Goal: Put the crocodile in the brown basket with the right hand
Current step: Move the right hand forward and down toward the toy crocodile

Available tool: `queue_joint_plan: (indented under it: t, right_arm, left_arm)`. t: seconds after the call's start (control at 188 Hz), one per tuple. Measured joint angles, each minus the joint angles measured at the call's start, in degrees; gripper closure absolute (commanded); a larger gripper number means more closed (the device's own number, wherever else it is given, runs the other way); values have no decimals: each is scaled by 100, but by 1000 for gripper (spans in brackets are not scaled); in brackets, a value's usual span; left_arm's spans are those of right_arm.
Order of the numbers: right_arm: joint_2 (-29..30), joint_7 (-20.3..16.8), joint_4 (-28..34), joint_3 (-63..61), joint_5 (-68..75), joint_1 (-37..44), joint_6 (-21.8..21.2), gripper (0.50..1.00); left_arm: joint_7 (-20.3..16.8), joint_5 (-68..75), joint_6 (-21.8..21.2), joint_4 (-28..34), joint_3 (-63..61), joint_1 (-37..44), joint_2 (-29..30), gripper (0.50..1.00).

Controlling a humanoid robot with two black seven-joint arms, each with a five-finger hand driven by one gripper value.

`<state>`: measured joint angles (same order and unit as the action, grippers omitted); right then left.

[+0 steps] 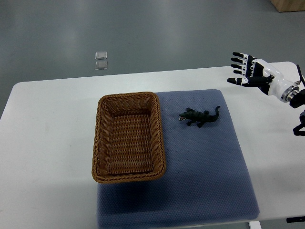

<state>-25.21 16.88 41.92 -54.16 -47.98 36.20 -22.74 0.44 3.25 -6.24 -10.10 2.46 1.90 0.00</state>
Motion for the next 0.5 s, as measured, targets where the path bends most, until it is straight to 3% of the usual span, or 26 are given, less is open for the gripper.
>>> queue_joint_plan:
  t: [0.501]
  right_arm:
    - [-258, 282, 253, 1007, -1847, 808, 4, 564]
  left_arm:
    - [0, 0, 0, 4, -9, 1, 0, 500]
